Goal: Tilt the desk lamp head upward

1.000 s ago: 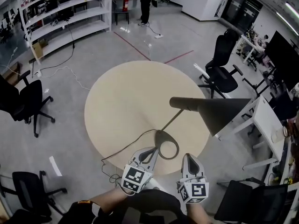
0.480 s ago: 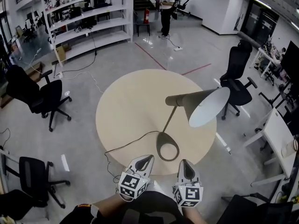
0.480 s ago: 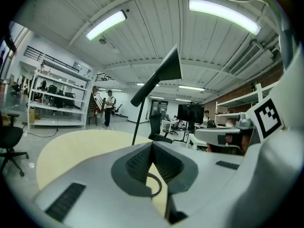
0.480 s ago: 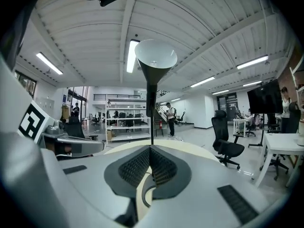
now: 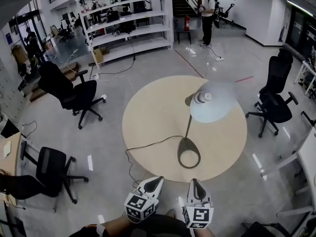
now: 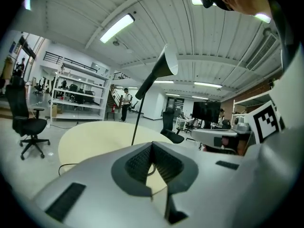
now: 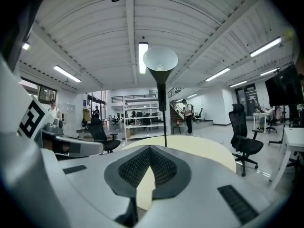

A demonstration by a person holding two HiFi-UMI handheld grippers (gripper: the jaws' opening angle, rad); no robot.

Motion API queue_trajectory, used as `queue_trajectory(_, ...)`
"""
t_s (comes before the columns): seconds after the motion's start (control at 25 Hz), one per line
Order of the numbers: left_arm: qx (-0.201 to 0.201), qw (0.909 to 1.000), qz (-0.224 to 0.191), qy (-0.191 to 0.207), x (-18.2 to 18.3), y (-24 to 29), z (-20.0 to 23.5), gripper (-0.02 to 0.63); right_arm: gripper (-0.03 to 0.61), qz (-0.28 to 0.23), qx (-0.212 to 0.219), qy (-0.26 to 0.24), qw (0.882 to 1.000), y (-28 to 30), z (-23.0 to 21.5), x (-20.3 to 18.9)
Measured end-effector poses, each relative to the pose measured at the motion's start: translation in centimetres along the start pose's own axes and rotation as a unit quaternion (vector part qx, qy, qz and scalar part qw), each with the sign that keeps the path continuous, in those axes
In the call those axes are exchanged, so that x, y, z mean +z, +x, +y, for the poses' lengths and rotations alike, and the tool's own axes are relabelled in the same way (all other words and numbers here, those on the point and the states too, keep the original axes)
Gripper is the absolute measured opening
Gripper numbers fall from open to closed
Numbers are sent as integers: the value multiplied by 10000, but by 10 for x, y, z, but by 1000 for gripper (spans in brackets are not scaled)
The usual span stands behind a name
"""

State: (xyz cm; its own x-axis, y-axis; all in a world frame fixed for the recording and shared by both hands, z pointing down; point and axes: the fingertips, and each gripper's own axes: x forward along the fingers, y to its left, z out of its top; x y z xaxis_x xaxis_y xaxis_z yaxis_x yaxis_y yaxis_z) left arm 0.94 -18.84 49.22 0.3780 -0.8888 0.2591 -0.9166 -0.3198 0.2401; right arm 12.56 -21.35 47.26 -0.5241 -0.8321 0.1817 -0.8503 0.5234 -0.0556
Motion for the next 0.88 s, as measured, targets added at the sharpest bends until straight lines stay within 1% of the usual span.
queue_trajectory(0.08, 162, 9999, -14, -19, -4, -10, -7, 46, 15, -51, 175, -72, 9998, -6, 4, 3)
queue_trajectory(0.16, 314, 9995, -49, -20, -6, -25, -1, 46, 15, -77, 306, -69, 9995, -8, 17, 2)
queue_trajectory(0.28, 518, 9986, -108, -7, -5, -44, 10, 46, 15, -97, 434, -104, 9990, -7, 36, 2)
queue_trajectory(0.4, 638, 9977, -199, 68, 1, -61, 11, 46, 15, -119, 525, -167, 9984, -11, 47, 4)
queue_trajectory(0.52, 669, 9973, -257, 167, 3, -80, 12, 46, 15, -149, 516, -219, 9983, -17, 59, 8)
queue_trajectory(0.64, 637, 9972, -311, 235, -1, -105, 19, 46, 15, -180, 414, -258, 9986, -28, 80, 7)
queue_trajectory(0.76, 556, 9972, -361, 350, -8, -140, 30, 46, 15, -155, 320, -328, 9988, -43, 115, 2)
queue_trajectory(0.88, 393, 9975, -423, 407, -10, -179, 40, 46, 15, -188, 295, -462, 9983, -62, 164, 5)
